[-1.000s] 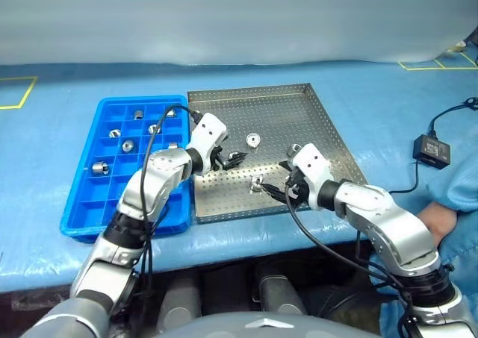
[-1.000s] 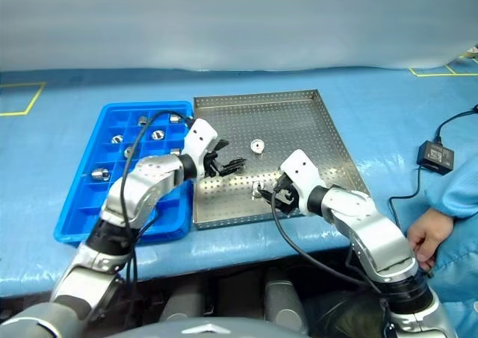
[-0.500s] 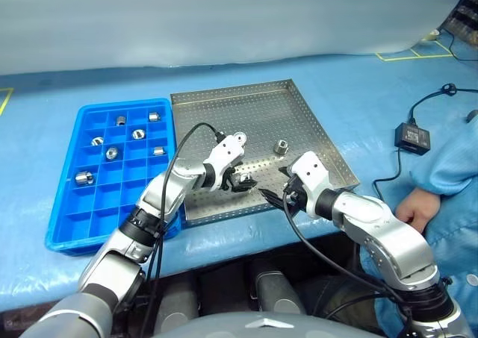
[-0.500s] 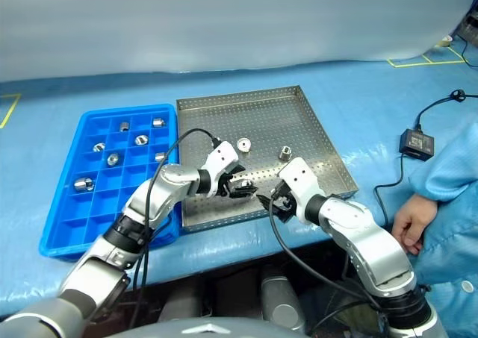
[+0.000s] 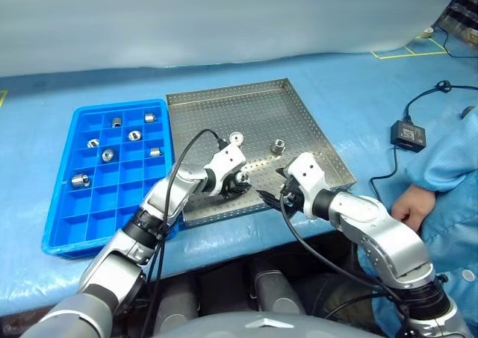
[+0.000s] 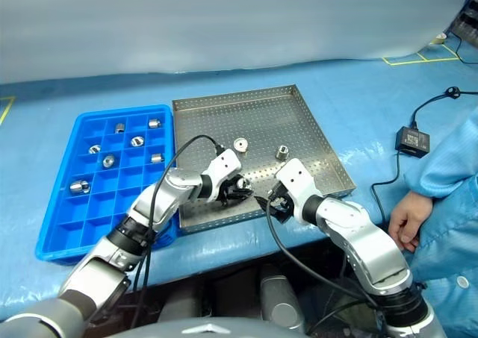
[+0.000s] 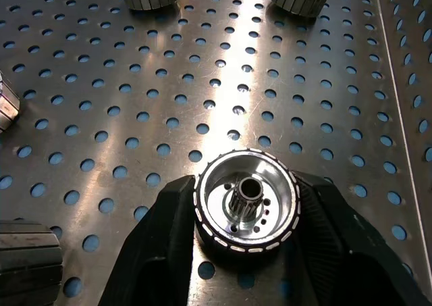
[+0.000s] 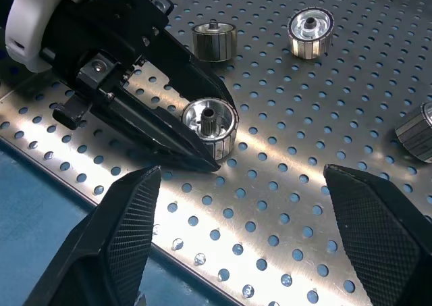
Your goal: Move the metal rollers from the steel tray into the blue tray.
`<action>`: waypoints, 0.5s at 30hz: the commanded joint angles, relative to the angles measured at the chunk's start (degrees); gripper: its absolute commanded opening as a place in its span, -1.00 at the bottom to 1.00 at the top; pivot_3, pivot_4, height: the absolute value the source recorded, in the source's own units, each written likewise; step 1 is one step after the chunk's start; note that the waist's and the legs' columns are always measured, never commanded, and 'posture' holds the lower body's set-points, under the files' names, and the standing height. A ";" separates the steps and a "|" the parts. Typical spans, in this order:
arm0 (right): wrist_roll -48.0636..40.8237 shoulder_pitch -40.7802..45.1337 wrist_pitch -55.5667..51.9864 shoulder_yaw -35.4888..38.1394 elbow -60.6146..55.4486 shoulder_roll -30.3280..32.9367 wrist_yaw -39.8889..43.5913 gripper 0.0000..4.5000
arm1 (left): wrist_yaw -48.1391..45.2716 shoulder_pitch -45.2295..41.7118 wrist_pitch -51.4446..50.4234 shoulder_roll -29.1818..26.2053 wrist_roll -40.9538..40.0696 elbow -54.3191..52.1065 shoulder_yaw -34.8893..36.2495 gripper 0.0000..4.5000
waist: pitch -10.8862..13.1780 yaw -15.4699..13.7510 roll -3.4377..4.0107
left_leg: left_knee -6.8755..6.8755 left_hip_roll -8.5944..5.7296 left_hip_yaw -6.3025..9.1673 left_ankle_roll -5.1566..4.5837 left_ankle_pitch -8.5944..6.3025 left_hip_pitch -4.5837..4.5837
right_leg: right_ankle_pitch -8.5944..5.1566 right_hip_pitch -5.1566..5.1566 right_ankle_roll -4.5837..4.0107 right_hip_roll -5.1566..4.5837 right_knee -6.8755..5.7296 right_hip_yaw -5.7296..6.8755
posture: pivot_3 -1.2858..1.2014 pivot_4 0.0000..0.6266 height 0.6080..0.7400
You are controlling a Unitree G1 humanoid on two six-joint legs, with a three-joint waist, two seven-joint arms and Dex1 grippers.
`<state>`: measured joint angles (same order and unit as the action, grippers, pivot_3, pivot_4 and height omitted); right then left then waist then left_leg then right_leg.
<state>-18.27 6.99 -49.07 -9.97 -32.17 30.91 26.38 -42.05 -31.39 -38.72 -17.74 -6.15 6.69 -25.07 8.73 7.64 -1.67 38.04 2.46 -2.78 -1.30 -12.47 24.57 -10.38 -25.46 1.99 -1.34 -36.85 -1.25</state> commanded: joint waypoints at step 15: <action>0.80 6.43 3.99 -4.32 5.65 -0.43 6.87 0.81 | 7.40 6.09 -12.69 -4.94 -9.69 -32.15 22.24 -0.25 | 0.01 -0.40 0.02 | -0.05 0.03 0.03 0.00 0.00 -0.03 | 0.02 0.01 0.03 0.05 -0.02 -0.04 | -0.06 -0.52 1.00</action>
<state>-17.90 12.50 -46.53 -14.08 -25.90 29.95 32.12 -35.89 -25.73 -49.39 -21.74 -14.29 -19.60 -6.05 8.74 7.24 -1.65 38.00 2.49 -2.75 -1.30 -12.47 24.54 -10.36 -25.46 2.03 -1.27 -36.87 -1.30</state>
